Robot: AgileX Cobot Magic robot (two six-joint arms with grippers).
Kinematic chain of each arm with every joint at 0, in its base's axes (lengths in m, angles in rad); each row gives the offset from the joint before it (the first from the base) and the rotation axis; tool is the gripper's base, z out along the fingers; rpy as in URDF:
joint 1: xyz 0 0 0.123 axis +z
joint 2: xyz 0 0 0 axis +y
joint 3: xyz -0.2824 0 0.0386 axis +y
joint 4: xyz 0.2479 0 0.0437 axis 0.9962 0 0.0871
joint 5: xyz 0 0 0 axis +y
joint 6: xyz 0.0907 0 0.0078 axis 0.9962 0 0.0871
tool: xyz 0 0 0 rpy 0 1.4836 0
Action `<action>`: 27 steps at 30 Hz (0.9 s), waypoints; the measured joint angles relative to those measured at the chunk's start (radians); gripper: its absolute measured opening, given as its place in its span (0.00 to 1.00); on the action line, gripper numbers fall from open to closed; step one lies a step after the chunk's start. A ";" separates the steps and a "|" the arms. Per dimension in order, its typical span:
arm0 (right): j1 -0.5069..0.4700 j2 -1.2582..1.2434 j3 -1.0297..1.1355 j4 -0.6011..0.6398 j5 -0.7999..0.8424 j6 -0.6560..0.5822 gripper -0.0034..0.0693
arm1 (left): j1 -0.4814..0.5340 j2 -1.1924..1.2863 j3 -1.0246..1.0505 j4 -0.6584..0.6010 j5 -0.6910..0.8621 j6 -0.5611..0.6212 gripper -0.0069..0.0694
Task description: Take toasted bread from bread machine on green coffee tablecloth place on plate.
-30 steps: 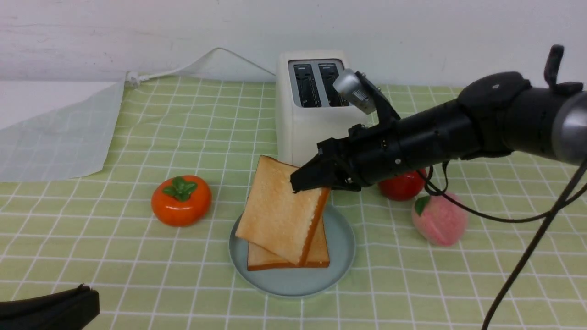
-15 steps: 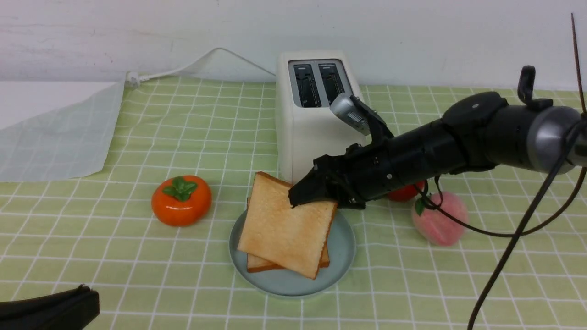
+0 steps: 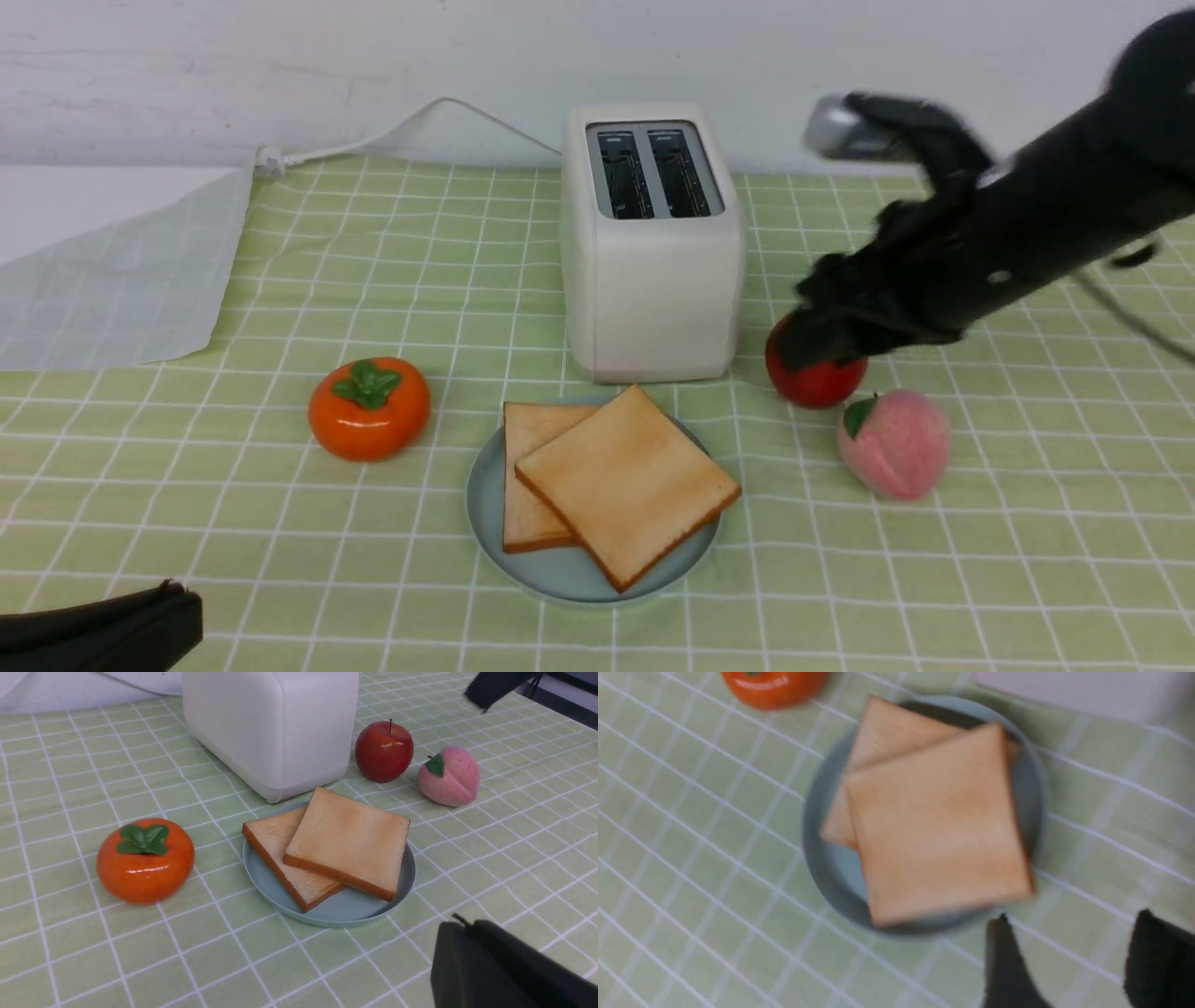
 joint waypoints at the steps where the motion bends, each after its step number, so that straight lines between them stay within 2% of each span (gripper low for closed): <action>1: 0.000 -0.050 0.008 -0.047 0.029 0.031 0.40 | 0.000 -0.002 0.000 -0.011 -0.002 0.001 0.08; 2: 0.000 -0.070 0.010 -0.056 0.029 0.037 0.39 | 0.000 -0.002 0.000 -0.014 -0.004 0.001 0.08; 3: 0.000 -0.157 0.044 -0.124 0.072 0.089 0.27 | 0.000 -0.017 0.000 -0.039 -0.009 0.002 0.07; 6: 0.000 -0.325 0.131 -0.209 0.103 0.161 0.15 | 0.000 -0.064 0.000 -0.078 -0.009 0.003 0.07; 9: 0.000 -0.503 0.254 -0.244 0.116 0.221 0.06 | 0.000 -0.126 0.000 -0.117 -0.007 0.003 0.07; 17: 0.000 -1.071 0.592 -0.287 0.128 0.427 0.05 | 0.000 -0.247 0.050 -0.135 0.028 0.045 0.07; 21: 0.000 -1.249 0.689 -0.332 0.124 0.494 0.05 | 0.000 -0.246 0.087 -0.135 0.013 0.054 0.07; 27: 0.000 -1.395 0.774 -0.409 0.000 0.568 0.05 | 0.000 -0.246 0.113 -0.136 0.017 0.055 0.07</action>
